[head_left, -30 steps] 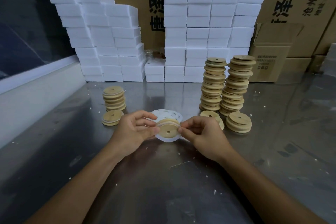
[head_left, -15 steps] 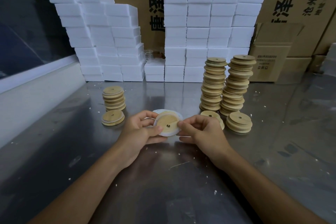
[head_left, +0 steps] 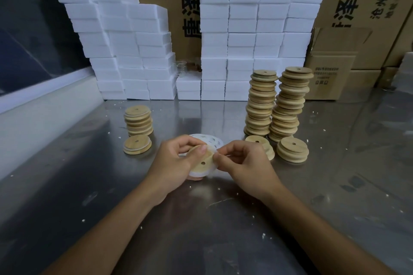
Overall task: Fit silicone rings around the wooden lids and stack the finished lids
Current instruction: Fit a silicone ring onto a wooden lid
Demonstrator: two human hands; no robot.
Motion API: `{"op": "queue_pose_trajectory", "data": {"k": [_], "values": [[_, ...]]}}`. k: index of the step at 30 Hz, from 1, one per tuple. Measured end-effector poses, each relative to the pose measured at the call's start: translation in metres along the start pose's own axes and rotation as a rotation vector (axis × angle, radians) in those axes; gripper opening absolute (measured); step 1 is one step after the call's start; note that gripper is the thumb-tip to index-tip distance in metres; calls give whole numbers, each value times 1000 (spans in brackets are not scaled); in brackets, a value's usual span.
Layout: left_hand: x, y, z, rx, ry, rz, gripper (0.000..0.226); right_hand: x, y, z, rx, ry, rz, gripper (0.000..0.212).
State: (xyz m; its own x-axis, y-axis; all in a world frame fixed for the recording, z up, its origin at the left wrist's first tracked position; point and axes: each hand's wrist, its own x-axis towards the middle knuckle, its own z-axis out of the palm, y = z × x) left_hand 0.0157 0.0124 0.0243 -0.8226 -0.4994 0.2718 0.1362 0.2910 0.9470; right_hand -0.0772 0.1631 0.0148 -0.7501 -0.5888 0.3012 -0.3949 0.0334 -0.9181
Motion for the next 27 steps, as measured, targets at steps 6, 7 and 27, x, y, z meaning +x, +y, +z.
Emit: {"op": "queue_pose_trajectory", "data": {"k": [6,7,27], "values": [[3,1,-7,40,-29,79,9,3,-4,-7,-73,-89,3,5],[3,2,-8,44,-50,92,10,4,-4,-9,-132,-118,-12,6],[1,5,0,-465,-45,-117,24,-1,-10,2,189,86,-11,8]]}}
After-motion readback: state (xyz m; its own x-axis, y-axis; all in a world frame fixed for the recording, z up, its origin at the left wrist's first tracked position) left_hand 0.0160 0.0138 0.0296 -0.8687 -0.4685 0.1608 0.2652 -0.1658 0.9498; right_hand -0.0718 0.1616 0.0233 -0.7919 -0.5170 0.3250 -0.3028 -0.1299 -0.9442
